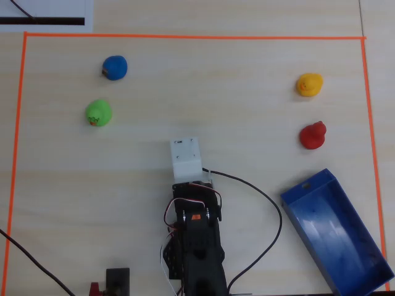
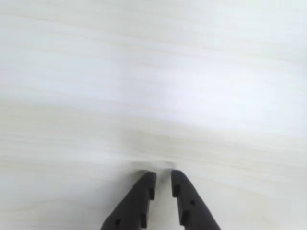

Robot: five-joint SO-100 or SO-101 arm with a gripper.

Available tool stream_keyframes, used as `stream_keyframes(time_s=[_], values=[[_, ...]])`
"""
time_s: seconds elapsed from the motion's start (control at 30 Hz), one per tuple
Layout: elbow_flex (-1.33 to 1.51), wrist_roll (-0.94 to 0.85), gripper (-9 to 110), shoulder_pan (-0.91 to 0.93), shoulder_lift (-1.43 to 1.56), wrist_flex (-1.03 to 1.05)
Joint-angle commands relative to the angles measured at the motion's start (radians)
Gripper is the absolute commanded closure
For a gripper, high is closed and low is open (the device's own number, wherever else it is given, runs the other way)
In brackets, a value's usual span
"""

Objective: Grasp blue duck and put it into box.

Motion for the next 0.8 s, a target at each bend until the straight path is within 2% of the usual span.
stream_keyframes(time_s=[0.0, 0.17, 0.23, 0.3, 0.4, 0.6, 0.67, 0.77], values=[[0.002, 0.002, 101, 0.011, -0.006, 0.021], [0.002, -0.006, 101, 0.000, -0.008, 0.015], [-0.023, 0.017, 101, 0.002, -0.037, -0.069], [-0.110, 0.118, 101, -0.008, -0.140, -0.218], [-0.364, 0.216, 101, -0.074, -0.400, -0.327], [-1.006, 0.259, 101, -0.169, -0.989, -0.330], [-1.175, 0.247, 94, -0.181, -1.147, -0.318], [-1.350, 0.126, 82, -0.199, -1.344, -0.296]])
